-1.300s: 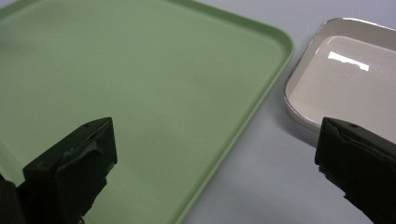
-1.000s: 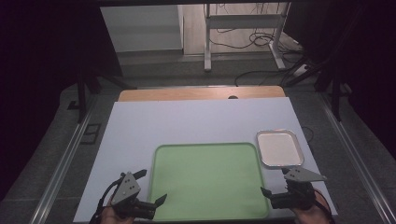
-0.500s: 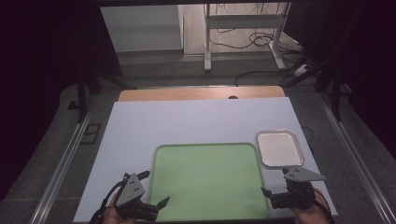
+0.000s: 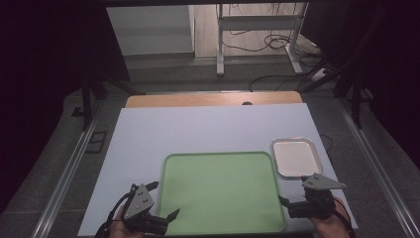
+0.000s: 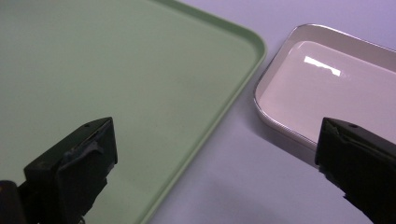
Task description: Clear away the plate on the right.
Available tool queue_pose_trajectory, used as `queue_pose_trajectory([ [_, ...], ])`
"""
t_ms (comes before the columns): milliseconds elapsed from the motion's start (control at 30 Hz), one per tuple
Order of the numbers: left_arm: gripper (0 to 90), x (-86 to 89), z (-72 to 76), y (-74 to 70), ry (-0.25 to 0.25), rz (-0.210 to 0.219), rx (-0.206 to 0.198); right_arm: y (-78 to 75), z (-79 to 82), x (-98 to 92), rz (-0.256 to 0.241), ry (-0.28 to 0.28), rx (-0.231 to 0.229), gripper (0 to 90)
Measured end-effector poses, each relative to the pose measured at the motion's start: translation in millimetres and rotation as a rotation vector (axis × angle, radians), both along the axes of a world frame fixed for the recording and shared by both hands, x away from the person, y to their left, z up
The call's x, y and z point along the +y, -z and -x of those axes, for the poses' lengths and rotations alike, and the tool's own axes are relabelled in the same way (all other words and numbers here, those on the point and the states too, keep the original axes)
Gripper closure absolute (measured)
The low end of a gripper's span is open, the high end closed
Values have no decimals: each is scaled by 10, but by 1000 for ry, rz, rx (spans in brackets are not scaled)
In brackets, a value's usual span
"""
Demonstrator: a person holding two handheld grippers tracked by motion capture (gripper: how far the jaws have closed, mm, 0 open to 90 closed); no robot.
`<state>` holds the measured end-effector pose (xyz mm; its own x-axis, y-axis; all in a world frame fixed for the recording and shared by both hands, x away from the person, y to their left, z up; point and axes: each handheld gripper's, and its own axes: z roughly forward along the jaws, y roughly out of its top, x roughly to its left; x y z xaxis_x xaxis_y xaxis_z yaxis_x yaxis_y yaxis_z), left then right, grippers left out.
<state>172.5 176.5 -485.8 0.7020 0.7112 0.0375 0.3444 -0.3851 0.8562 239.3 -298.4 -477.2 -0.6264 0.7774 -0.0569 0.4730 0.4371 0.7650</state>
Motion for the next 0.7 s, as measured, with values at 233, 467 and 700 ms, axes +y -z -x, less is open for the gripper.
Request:
queue_pose_trajectory([
  [233, 0, -5, 1, 1, 0, -6, 0, 2, -64, -43, -11, 26, -7, 0],
  [467, 0, -8, 0, 4, -1, -11, 0, 5, -136, -89, -5, 41, -9, 0],
  [700, 0, -14, -1, 6, -1, -14, 2, 2, -193, -119, -19, 48, 15, 0],
])
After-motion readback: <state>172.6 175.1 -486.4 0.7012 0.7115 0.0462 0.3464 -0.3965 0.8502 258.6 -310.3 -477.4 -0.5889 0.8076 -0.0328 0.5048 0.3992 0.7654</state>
